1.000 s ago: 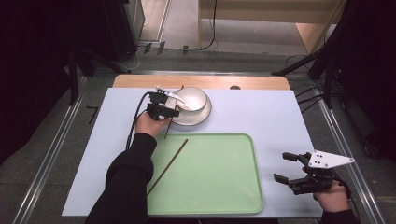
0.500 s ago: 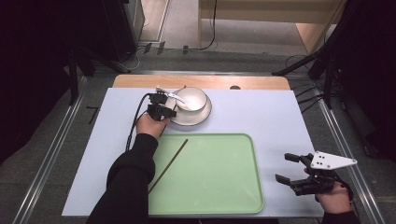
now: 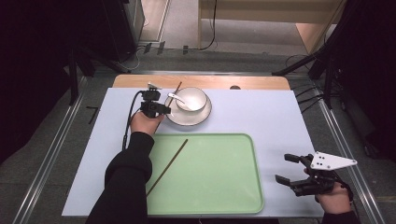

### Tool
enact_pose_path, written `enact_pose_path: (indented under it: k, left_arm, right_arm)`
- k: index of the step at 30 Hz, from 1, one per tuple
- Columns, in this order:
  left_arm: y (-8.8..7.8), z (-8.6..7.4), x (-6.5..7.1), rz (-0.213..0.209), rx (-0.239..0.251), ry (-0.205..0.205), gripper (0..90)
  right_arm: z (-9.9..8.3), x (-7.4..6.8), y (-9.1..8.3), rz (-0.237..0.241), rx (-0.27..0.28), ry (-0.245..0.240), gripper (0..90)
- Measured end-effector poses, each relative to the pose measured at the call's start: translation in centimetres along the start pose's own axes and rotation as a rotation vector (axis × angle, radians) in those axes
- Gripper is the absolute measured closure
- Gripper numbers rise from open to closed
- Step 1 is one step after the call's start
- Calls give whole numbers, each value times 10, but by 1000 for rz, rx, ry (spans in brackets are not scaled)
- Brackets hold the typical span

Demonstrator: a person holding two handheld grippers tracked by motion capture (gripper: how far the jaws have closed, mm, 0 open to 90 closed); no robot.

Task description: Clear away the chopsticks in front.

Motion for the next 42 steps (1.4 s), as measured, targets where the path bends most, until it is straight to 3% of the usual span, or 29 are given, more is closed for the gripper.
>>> enact_pose_path:
  k: [8,18,25,30,42]
  left_arm:
    - [-26,-1,-13,-10,35,-33,862]
    - [-64,-8,-12,-26,89,-48,862]
    - [-87,-23,-2,-25,86,-12,862]
    - [-103,-30,10,-24,113,12,862]
    - [-121,-61,43,-67,130,67,861]
  right_arm:
    - [0,0,0,4,-6,3,151]
    - [1,-1,3,15,-10,-8,151]
    - [3,0,5,18,-8,-17,151]
    - [4,1,6,19,-12,-26,151]
    - [6,2,10,35,-20,-40,151]
Point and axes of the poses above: each handheld gripper's, and its own axes: y roughly forward along the jaws, z roughly out of its top, x roughly to its right, the point moved 2 cm from there along y, roughly forward along the jaws, and after that the axes turned 6 degrees about y, right-handed, at the moved point
